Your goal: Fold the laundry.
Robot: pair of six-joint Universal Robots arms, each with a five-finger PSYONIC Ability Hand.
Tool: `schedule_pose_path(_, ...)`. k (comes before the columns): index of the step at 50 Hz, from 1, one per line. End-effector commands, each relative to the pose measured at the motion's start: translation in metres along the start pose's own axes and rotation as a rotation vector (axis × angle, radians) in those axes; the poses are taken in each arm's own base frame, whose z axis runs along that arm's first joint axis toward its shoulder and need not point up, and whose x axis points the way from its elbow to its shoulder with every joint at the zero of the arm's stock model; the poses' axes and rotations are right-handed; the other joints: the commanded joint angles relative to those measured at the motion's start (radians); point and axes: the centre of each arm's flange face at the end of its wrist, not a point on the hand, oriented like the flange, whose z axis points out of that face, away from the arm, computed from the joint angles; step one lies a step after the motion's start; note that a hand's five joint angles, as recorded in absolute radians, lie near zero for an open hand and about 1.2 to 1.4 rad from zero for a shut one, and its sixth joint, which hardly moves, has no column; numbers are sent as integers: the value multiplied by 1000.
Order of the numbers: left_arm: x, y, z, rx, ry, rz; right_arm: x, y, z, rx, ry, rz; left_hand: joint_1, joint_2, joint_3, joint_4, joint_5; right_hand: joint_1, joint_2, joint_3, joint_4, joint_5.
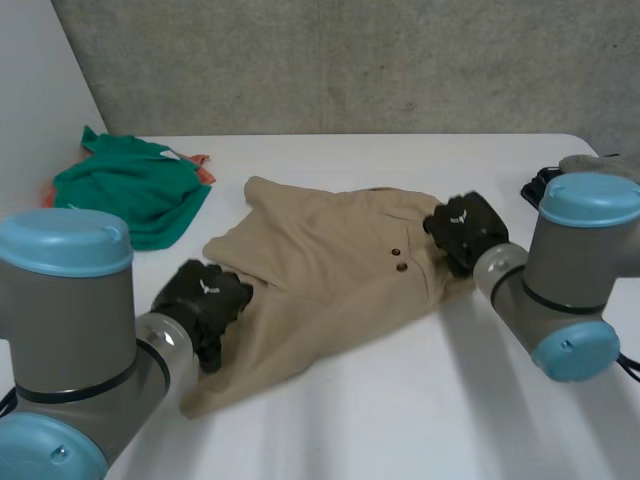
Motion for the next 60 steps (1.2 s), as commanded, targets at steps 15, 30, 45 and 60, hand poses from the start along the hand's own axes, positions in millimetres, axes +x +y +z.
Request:
schedule_pose_path(15,-5,-6,0,51,-78,-32,21,-27,48,51,117,32,-87,-80,-84,-69,-64,-934,-1005,-1010,-1024,-964)
schedule_pose_path(30,12,12,-19,-14,-48,2,42,-26,-47,-129,-143,49,10,17,13,28,32,-427,-498,-503,-516,-457)
schedule_pose_path(45,18,28,-1,-42,-34,1,-1,29,-17,-2,-198,-11,-31,-24,-28,-13,-8,-479,-550,-555,-569,-509)
schedule_pose_path(60,20,32,43,-15,-52,52,-19,50,18,27,-208,-54,71,79,74,89,94,-394,-465,-470,-484,-424)
